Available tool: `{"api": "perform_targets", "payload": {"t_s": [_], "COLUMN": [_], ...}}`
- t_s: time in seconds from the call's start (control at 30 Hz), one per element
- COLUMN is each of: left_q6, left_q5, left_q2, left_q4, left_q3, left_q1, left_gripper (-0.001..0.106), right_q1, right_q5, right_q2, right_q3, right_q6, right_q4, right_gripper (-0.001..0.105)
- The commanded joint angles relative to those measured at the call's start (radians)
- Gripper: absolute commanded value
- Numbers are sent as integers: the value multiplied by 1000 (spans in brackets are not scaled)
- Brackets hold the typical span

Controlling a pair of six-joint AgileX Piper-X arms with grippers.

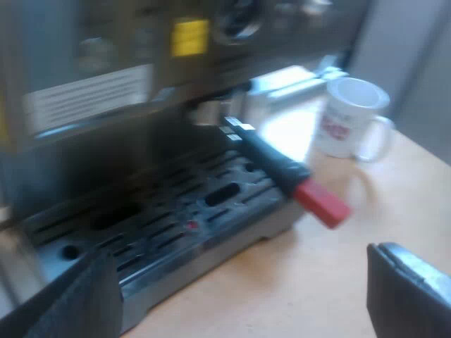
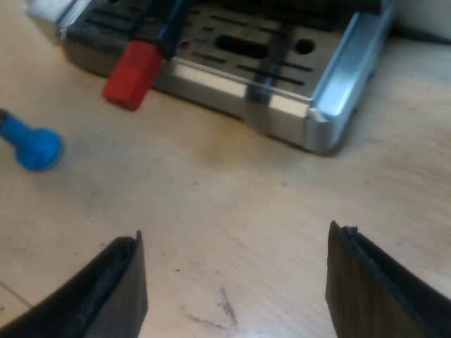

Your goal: Grind coffee beans and then tamp

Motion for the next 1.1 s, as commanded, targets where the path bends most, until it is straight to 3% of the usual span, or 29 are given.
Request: {"api": "perform_targets", "payload": {"t_s": [0.03, 0.3, 0.53, 0.77, 0.87, 0.93, 1.1], "left_q6": [35, 147, 216, 193, 125, 86, 74], "left_q5": [66, 121, 126, 126, 124, 124, 123], "left_q2": [42, 168, 267, 281, 281, 281, 281], "left_q4": [-47, -144, -198, -353, -440, -507, -564], "left_q3": [-7, -5, 0, 117, 173, 217, 281], "left_q1": [-60, -220, -328, -361, -361, -361, -361], "left_gripper": [74, 74, 74, 74, 74, 74, 74], "right_q1": [54, 245, 416, 586, 670, 730, 848], "right_q5": [-20, -3, 166, 399, 509, 563, 707], "right_q2": [23, 90, 137, 171, 191, 205, 231], "right_q3": [-14, -12, -12, -10, 2, 37, 131], "right_q6": [-18, -14, 29, 82, 112, 134, 217], "right_q4": [3, -33, -104, -163, -204, -264, -424], "right_gripper": [57, 57, 57, 57, 57, 57, 57]}}
